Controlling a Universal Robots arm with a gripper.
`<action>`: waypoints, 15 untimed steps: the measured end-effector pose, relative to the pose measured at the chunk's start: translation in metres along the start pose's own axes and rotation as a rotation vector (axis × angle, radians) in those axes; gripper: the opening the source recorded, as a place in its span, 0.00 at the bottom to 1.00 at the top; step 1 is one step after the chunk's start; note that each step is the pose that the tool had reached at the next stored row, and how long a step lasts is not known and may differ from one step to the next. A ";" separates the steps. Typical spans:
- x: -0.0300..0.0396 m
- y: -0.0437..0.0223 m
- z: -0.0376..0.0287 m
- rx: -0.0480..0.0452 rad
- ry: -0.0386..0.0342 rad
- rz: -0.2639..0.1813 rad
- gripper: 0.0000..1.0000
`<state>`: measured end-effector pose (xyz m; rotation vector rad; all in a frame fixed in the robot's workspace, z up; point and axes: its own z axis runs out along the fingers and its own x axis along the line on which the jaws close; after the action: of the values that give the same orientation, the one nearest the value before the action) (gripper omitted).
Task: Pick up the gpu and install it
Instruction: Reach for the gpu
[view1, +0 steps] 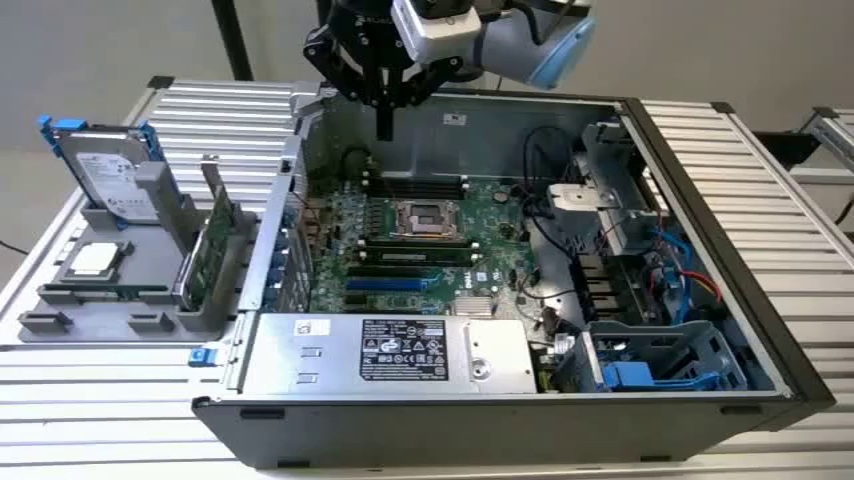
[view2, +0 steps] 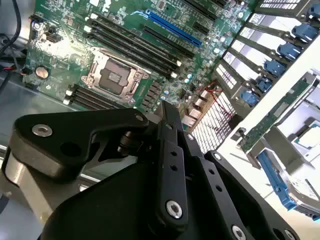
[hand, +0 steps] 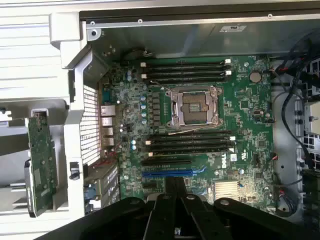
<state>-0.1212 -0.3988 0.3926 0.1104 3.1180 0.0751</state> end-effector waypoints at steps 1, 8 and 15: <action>0.0000 0.0000 0.0000 0.0000 0.0000 0.000 0.00; 0.0000 0.0000 0.0000 0.0000 0.0000 0.000 0.00; 0.0000 0.0000 -0.0004 0.0000 0.0000 0.000 0.00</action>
<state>-0.1212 -0.3988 0.3930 0.1104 3.1180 0.0750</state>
